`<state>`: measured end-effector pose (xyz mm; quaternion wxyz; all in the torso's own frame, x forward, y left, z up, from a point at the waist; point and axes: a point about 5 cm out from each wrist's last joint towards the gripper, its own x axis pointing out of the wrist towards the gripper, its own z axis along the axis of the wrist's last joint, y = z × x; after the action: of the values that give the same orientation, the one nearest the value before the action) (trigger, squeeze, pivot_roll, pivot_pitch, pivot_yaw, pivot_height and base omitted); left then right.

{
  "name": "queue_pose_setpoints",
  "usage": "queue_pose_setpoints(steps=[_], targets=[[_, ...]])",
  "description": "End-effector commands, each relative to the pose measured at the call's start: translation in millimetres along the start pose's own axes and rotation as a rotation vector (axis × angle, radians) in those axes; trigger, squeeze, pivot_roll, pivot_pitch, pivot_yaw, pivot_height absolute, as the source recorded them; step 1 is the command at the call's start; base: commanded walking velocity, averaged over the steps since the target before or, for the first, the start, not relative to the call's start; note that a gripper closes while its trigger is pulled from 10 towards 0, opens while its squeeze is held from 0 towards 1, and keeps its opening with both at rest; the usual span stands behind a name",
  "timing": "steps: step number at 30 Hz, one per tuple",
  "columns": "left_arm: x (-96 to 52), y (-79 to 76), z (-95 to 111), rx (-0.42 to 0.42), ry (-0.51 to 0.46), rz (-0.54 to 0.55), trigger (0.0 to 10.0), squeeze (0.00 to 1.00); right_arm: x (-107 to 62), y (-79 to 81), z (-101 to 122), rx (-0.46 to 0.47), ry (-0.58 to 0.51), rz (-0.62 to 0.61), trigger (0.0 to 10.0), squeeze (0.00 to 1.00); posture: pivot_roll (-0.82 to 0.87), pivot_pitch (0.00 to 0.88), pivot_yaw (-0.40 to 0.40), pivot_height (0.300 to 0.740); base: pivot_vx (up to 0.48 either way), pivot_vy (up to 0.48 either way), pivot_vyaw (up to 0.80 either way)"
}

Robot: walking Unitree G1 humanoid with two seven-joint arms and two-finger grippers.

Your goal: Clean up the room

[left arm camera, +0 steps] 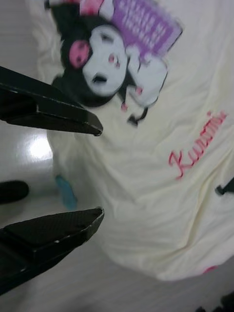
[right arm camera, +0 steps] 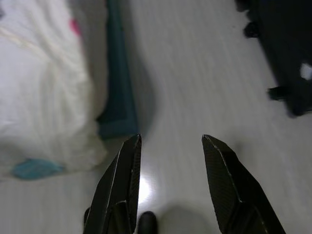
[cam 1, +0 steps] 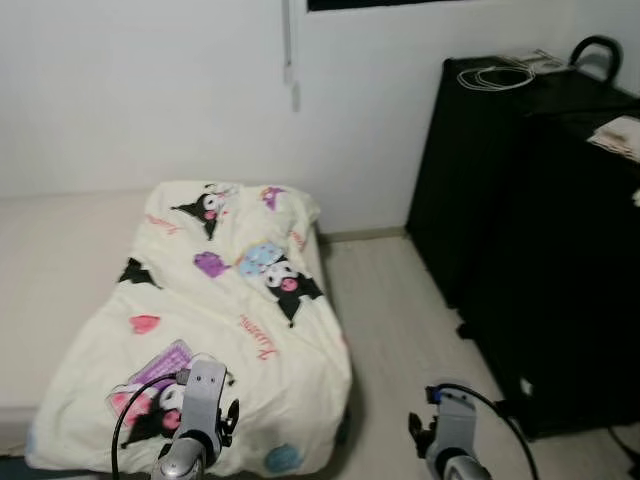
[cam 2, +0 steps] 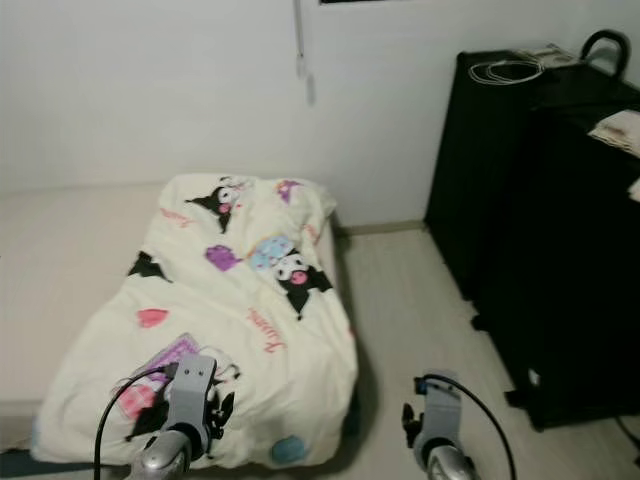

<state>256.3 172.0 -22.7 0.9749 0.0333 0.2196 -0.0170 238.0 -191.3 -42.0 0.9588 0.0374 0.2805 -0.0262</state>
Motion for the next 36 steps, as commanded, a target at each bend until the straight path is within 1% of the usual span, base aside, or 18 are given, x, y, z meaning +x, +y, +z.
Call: queue_pose_setpoints(steps=[1,32,34,36], targets=[[-3.1,1.6,-7.1,0.002,0.027,0.002,10.0,0.00,-1.6,6.1,-6.7,0.003,0.022,0.016,10.0,0.00,0.05,0.087,-0.001,0.734,0.000,-0.412,0.00],[-2.0,1.6,-4.2,0.023,0.016,-0.024,10.0,0.00,-3.3,7.4,-10.5,0.001,0.028,0.019,10.0,0.00,0.05,0.069,0.005,0.734,0.000,-0.412,0.00],[-1.8,1.5,-4.1,0.028,0.018,-0.029,10.0,0.00,-3.3,7.3,-10.5,0.002,0.028,0.018,10.0,0.00,0.05,0.070,0.003,0.734,0.000,0.000,0.00],[-1.6,1.2,-3.9,0.027,0.019,-0.034,10.0,0.00,-3.5,7.1,-10.9,0.001,0.029,0.018,10.0,0.00,0.05,0.072,0.003,0.734,0.262,0.401,0.00]])
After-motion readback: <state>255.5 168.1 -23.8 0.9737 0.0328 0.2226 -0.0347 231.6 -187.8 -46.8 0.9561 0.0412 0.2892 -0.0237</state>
